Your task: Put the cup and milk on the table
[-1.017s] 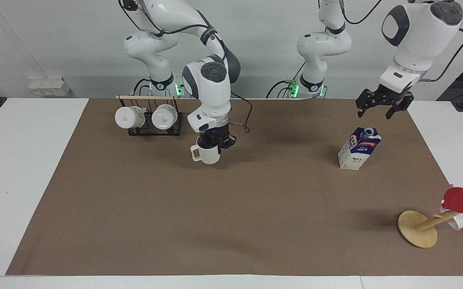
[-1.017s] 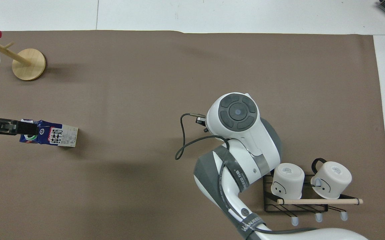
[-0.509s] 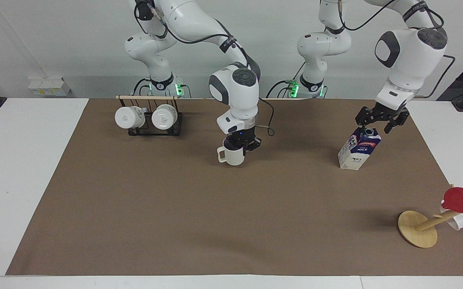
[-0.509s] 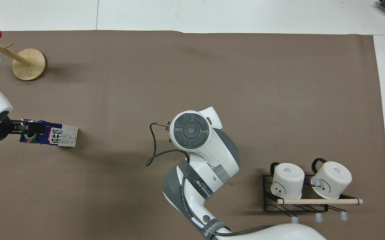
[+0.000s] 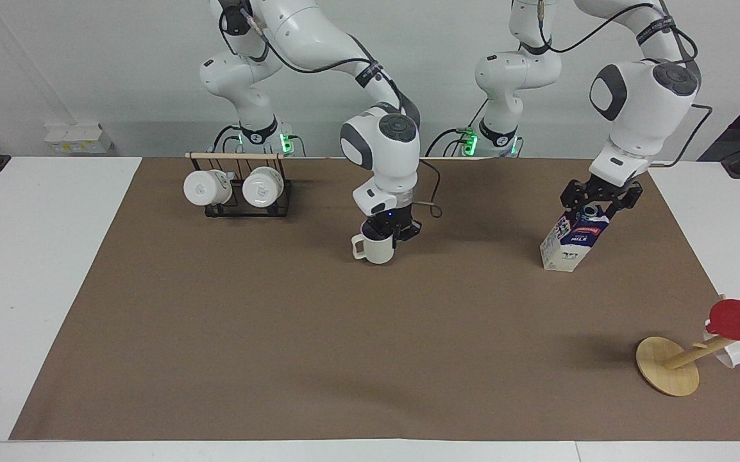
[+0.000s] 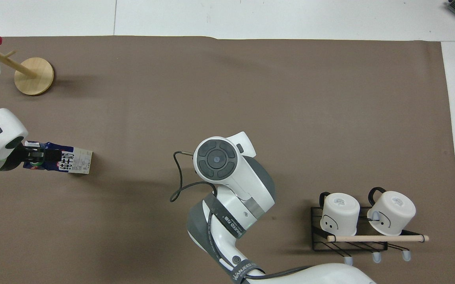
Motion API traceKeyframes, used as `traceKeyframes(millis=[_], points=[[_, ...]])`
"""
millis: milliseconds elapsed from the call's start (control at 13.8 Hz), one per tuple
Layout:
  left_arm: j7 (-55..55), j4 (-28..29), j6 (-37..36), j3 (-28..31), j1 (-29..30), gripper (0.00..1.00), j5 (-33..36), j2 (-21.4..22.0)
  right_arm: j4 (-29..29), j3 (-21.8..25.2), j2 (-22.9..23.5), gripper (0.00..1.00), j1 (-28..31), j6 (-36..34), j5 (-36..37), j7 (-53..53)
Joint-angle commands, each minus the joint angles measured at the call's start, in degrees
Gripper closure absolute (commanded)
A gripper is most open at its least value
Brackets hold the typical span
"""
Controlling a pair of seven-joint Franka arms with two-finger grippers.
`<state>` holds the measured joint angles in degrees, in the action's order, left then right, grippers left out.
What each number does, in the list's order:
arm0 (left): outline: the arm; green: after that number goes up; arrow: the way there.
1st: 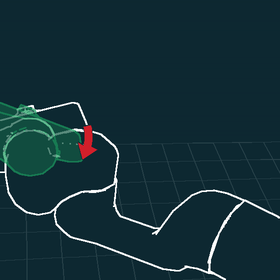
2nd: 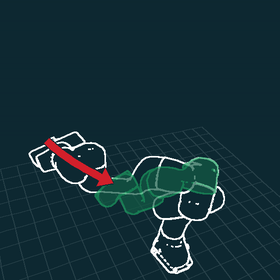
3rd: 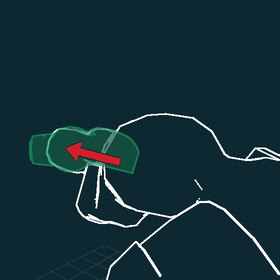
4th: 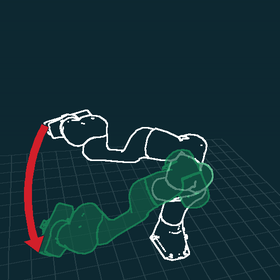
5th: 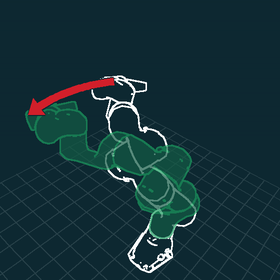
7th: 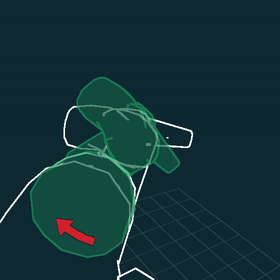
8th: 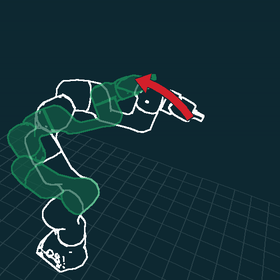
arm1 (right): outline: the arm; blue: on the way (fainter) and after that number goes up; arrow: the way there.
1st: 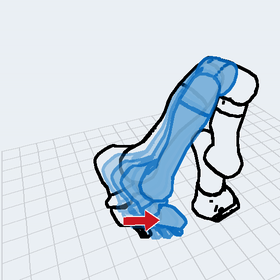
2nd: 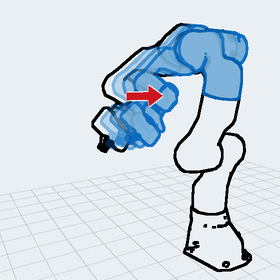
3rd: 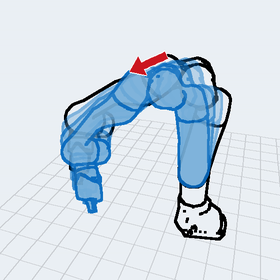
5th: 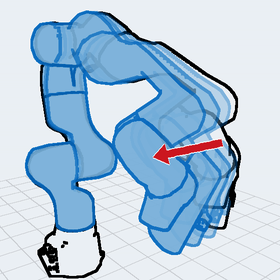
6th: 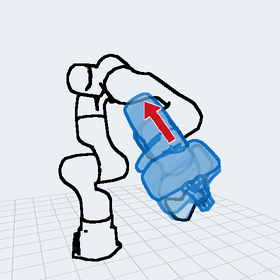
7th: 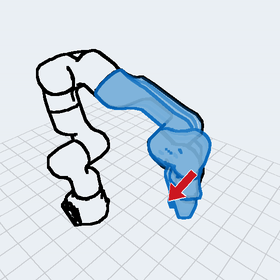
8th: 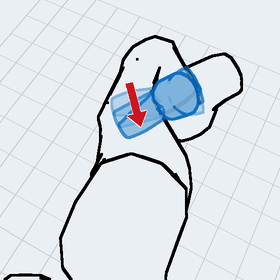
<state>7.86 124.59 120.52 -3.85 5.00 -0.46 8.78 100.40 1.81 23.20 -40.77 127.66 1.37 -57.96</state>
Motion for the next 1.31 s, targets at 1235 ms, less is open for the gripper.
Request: traceKeyframes(millis=[1235], points=[[0.7, -0.9, 0.2, -0.3, 0.8, 0.50, 1.1, -1.0, 2.3, 0.2, 0.6, 1.00, 0.7, 5.0, 3.8, -1.6]])
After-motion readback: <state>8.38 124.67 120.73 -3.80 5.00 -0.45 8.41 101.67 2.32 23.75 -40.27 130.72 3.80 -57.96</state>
